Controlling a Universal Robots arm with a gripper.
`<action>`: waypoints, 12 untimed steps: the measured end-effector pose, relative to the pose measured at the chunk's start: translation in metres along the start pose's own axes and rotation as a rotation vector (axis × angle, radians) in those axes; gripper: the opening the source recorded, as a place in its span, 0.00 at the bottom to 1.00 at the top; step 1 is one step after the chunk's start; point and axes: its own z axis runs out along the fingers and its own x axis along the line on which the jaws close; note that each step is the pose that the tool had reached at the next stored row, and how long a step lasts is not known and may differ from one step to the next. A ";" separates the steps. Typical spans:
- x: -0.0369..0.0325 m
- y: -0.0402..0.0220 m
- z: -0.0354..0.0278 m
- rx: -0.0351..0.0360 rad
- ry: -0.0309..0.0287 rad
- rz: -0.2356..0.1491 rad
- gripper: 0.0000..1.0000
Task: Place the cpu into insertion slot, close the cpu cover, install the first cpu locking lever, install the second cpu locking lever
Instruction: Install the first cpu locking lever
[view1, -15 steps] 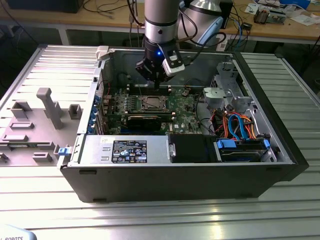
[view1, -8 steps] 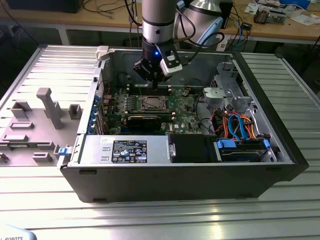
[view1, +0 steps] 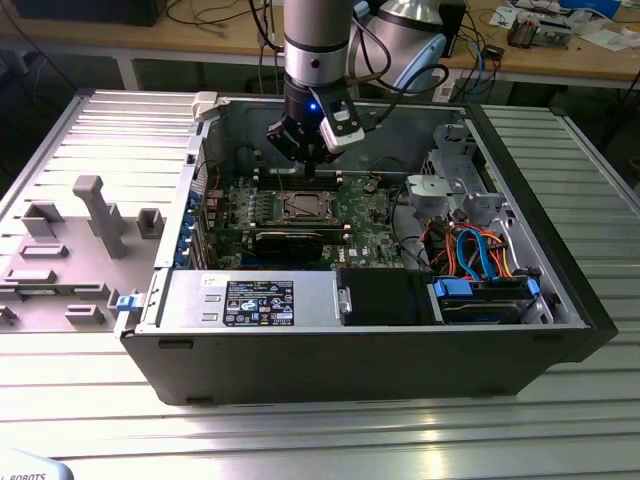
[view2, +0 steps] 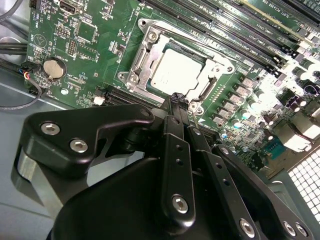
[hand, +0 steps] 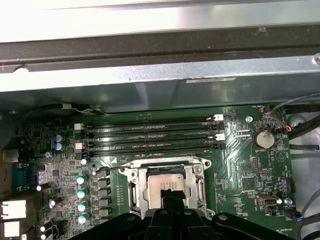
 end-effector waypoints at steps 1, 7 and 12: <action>0.0000 0.0000 0.0000 0.0000 0.0000 0.000 0.11; 0.0087 -0.0006 -0.0002 0.0000 0.0001 -0.002 0.11; 0.0233 -0.0016 -0.0004 -0.0007 0.0002 -0.002 0.11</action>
